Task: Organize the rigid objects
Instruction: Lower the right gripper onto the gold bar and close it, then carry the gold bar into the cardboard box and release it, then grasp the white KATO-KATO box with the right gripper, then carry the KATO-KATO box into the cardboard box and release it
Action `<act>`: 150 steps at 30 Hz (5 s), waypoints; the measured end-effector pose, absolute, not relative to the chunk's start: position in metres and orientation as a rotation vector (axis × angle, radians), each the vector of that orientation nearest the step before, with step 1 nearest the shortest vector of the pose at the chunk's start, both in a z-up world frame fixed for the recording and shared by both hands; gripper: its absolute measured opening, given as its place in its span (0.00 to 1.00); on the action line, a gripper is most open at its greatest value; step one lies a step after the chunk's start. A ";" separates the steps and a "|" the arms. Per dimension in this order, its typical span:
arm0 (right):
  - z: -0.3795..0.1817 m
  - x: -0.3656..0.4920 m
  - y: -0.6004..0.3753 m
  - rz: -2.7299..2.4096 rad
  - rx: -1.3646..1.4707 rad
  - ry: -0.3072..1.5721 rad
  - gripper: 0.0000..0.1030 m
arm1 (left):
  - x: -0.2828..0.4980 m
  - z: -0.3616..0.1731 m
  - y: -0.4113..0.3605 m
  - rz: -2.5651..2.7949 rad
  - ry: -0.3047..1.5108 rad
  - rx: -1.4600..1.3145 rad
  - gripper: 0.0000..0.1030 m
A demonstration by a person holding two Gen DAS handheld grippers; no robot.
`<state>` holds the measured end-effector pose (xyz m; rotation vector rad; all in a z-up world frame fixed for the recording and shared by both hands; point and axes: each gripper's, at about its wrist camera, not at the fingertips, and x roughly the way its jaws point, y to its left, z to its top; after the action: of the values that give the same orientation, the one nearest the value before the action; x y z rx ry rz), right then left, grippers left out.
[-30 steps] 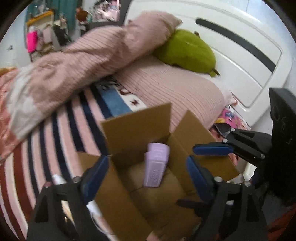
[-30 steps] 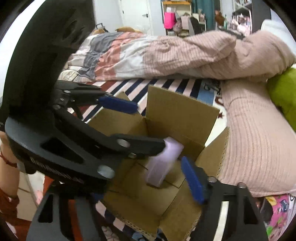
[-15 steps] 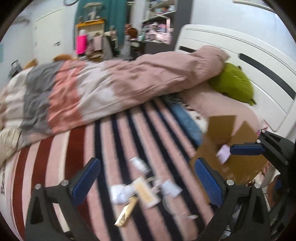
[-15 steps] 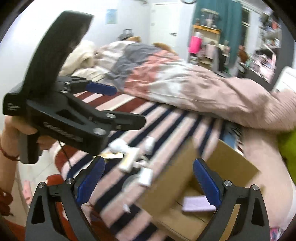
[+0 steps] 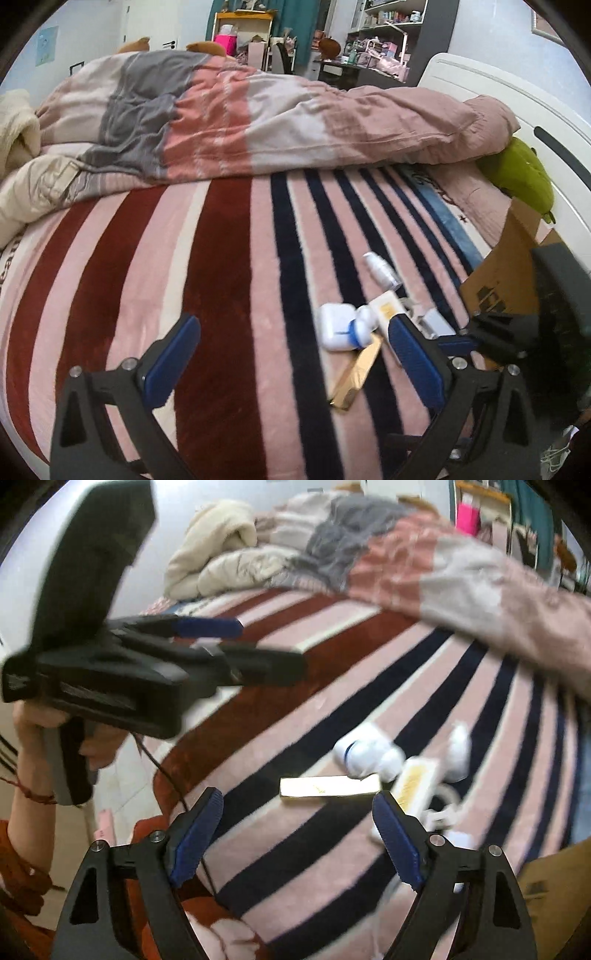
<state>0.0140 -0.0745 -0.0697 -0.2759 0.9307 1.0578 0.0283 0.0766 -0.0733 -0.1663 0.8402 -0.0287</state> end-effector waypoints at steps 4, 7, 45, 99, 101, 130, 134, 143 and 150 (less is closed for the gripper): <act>-0.098 0.028 -0.058 1.054 -0.232 0.999 0.79 | 0.027 -0.084 0.083 -0.016 0.843 -0.181 0.98; -0.111 0.038 -0.049 1.006 -0.183 1.025 0.79 | 0.028 -0.087 0.087 -0.011 0.840 -0.192 0.98; -0.019 0.005 -0.106 0.970 -0.230 0.837 0.13 | 0.011 -0.007 0.027 -0.188 0.754 -0.187 0.88; -0.017 0.005 -0.111 0.942 -0.205 0.893 0.31 | 0.023 -0.022 0.038 -0.093 0.847 -0.130 0.74; -0.035 0.001 -0.092 0.857 -0.298 0.870 0.36 | 0.022 -0.040 0.051 -0.088 0.861 -0.142 0.74; -0.121 0.007 -0.085 0.799 -0.244 1.059 0.44 | 0.012 -0.077 0.062 -0.093 0.902 -0.169 0.74; -0.119 0.006 -0.079 0.800 -0.272 1.017 0.32 | 0.012 -0.075 0.058 -0.094 0.913 -0.169 0.74; -0.049 -0.011 -0.098 0.885 -0.251 0.842 0.31 | 0.006 -0.033 0.029 -0.221 0.859 -0.212 0.74; 0.030 -0.019 -0.155 0.934 -0.118 0.654 0.31 | 0.018 0.017 -0.017 -0.420 0.791 -0.272 0.60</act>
<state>-0.0191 -0.1550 0.0299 -0.1185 0.6539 0.9338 0.0180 -0.0170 0.0166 -0.2716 0.7907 -0.4199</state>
